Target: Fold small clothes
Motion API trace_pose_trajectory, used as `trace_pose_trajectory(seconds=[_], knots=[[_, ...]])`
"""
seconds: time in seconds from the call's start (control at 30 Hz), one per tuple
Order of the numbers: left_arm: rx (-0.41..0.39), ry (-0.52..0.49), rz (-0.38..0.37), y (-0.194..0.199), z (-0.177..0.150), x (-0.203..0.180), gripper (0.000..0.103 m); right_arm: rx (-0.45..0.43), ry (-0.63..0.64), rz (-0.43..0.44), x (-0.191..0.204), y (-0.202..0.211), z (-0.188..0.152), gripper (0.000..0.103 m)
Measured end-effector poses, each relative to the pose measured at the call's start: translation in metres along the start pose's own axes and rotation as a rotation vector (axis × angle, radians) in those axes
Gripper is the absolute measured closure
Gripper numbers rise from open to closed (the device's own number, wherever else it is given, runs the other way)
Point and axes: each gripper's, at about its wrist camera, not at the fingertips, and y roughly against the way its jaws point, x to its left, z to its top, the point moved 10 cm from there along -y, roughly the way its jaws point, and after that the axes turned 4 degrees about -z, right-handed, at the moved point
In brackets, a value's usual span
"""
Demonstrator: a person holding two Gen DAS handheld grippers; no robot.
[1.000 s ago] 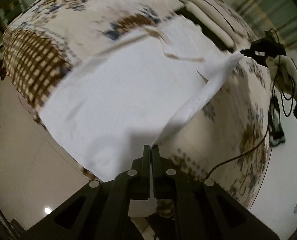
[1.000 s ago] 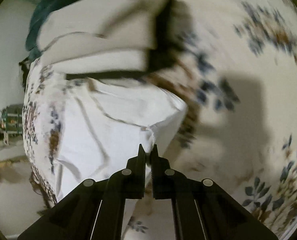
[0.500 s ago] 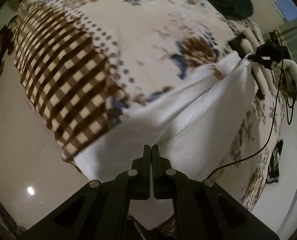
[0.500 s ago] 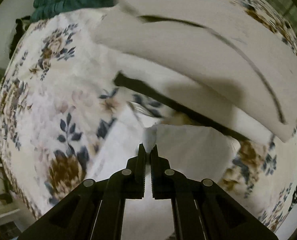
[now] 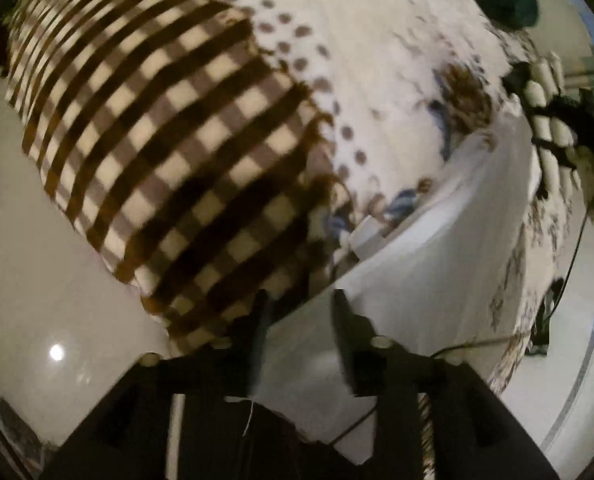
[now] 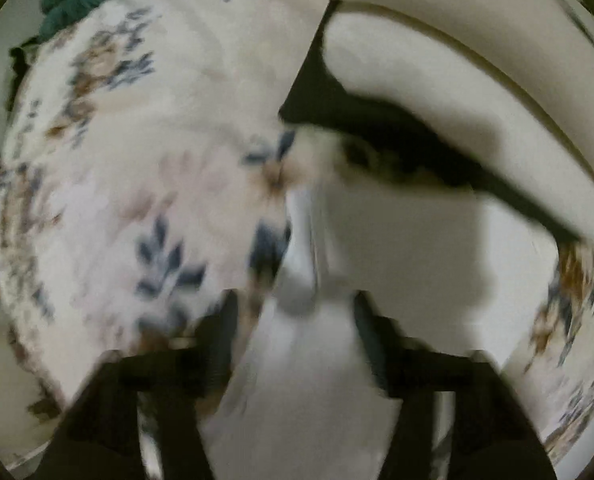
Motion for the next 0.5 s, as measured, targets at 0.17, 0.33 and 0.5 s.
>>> trace_pose_trajectory(seconds=[0.17,0.33,0.5], knots=[[0.051,-0.107,0.036,-0.019,-0.011,-0.007,0.052,0.052,0.064,-0.045,-0.021,0.018,-0.146,0.036],[0.040,-0.124,0.061,-0.032,-0.025,-0.002,0.057,0.327,-0.069,0.085,-0.019,-0.031,-0.350,0.036],[0.008,-0.130,0.051,-0.025,-0.034,-0.001,0.097,0.398,-0.269,0.270,0.001,-0.065,-0.446,0.037]])
